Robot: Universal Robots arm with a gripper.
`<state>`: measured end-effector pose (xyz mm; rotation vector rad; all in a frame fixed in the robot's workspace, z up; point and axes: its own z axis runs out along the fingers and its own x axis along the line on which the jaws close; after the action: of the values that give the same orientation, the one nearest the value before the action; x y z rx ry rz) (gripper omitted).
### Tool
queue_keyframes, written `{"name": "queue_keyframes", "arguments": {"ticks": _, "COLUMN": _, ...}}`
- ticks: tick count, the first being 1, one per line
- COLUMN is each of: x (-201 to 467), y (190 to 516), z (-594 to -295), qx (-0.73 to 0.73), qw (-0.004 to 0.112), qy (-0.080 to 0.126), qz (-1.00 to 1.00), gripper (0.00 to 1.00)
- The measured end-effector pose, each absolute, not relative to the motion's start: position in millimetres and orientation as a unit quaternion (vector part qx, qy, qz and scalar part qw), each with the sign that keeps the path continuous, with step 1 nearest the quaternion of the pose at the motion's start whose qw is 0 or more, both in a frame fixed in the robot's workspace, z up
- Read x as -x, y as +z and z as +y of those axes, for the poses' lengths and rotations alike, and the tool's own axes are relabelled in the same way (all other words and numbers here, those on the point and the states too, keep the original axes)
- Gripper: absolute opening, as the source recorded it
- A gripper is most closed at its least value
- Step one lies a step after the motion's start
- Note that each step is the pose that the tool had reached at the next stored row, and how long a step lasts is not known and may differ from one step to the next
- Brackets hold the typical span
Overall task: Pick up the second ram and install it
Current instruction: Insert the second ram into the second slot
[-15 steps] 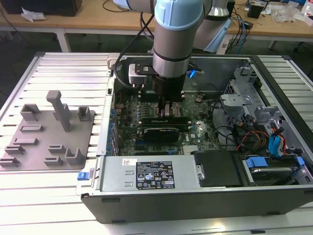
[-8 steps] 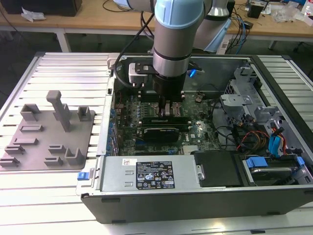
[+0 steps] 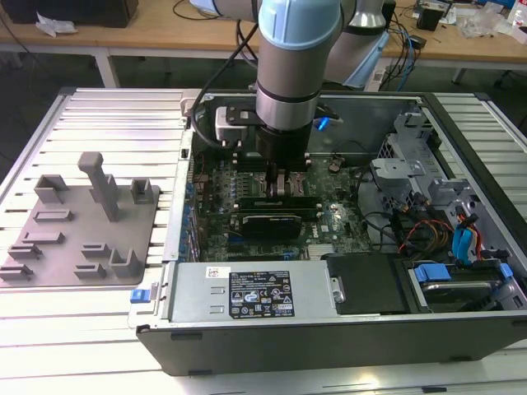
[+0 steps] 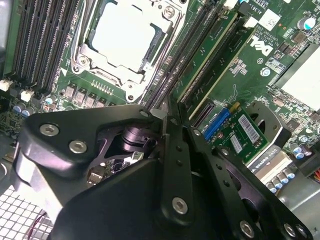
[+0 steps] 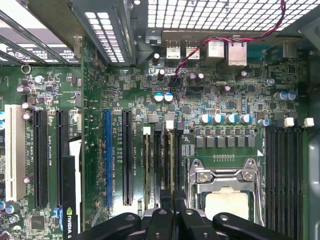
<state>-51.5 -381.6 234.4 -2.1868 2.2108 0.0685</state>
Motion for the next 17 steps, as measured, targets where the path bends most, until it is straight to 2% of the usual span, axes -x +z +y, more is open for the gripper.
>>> {"name": "queue_keyframes", "arguments": {"ticks": 10, "x": 52.0, "y": 228.6, "z": -381.6, "qx": 0.703, "qw": 0.015, "qy": 0.023, "qz": 0.711, "gripper": 0.09}}
{"name": "queue_keyframes", "arguments": {"ticks": 11, "x": 51.9, "y": 228.4, "z": -381.6, "qx": 0.703, "qw": 0.016, "qy": 0.022, "qz": 0.711, "gripper": 0.1}}
{"name": "queue_keyframes", "arguments": {"ticks": 12, "x": 51.9, "y": 228.4, "z": -381.6, "qx": 0.703, "qw": 0.016, "qy": 0.022, "qz": 0.711, "gripper": 0.16}}
{"name": "queue_keyframes", "arguments": {"ticks": 13, "x": 51.8, "y": 228.3, "z": -381.6, "qx": 0.703, "qw": 0.016, "qy": 0.022, "qz": 0.711, "gripper": 0.16}}
{"name": "queue_keyframes", "arguments": {"ticks": 14, "x": 51.8, "y": 229.0, "z": -381.6, "qx": 0.703, "qw": 0.016, "qy": 0.022, "qz": 0.711, "gripper": 0.23}}
{"name": "queue_keyframes", "arguments": {"ticks": 17, "x": 51.7, "y": 245.8, "z": -381.3, "qx": 0.703, "qw": 0.016, "qy": 0.022, "qz": 0.711, "gripper": 0.23}}
